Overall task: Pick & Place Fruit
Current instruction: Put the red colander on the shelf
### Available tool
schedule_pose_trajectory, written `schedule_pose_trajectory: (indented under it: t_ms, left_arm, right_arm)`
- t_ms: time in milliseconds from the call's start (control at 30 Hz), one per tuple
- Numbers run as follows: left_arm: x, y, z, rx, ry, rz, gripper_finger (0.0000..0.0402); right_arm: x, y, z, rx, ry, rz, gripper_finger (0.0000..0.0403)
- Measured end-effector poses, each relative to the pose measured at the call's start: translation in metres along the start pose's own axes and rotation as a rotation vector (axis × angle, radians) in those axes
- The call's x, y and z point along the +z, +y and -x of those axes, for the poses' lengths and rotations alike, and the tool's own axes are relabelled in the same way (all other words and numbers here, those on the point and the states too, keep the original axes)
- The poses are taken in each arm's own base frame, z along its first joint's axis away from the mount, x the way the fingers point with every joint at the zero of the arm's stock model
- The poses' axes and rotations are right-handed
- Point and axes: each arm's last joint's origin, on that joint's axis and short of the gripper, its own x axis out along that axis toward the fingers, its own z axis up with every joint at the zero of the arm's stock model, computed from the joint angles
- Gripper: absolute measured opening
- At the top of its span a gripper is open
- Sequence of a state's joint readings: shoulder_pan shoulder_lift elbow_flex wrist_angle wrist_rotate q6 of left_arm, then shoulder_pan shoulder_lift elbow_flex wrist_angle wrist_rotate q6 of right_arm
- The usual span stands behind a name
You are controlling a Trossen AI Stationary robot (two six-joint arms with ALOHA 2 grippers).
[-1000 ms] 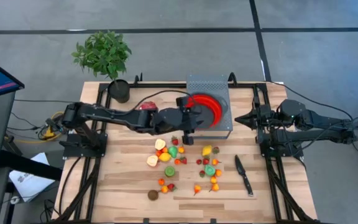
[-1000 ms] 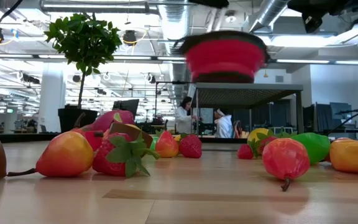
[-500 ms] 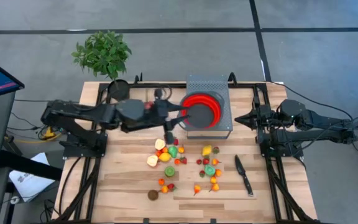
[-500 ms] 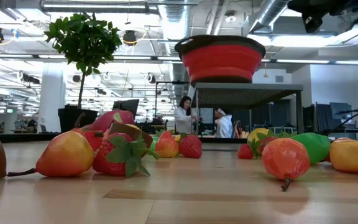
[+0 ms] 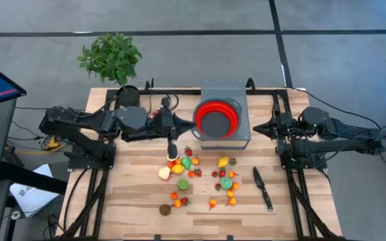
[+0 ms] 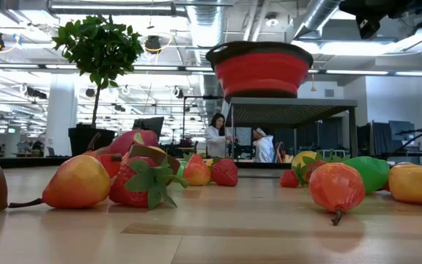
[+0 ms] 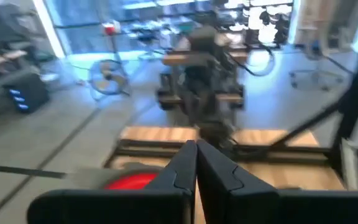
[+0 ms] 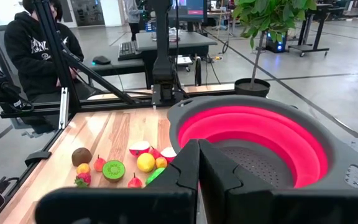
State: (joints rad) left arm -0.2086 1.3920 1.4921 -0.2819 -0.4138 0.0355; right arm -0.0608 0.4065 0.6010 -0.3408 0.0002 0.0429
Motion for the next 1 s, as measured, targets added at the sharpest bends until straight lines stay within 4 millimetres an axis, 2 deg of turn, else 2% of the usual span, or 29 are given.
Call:
schedule_pose_trajectory:
  t_ms: [100, 300, 533, 800, 1000]
  left_arm:
    - [-0.024, -0.005, -0.008, -0.027, 0.059, 0.021, 0.0001]
    - [-0.06, -0.013, -0.019, -0.09, -0.038, 0.086, 0.0001]
    - [-0.096, -0.013, -0.009, -0.187, -0.169, 0.133, 0.0002]
    - [-0.107, -0.001, 0.02, -0.196, -0.207, 0.169, 0.0003]
    - [-0.101, 0.007, 0.039, -0.197, -0.262, 0.19, 0.0005]
  right_arm:
    - [0.0, 0.0, 0.0, 0.0, 0.0, 0.0, 0.0]
    - [0.0, 0.0, 0.0, 0.0, 0.0, 0.0, 0.0]
    - [0.0, 0.0, 0.0, 0.0, 0.004, 0.0, 0.0]
    - [0.0, 0.0, 0.0, 0.0, 0.004, 0.0, 0.0]
    - [0.0, 0.0, 0.0, 0.0, 0.004, 0.001, 0.0]
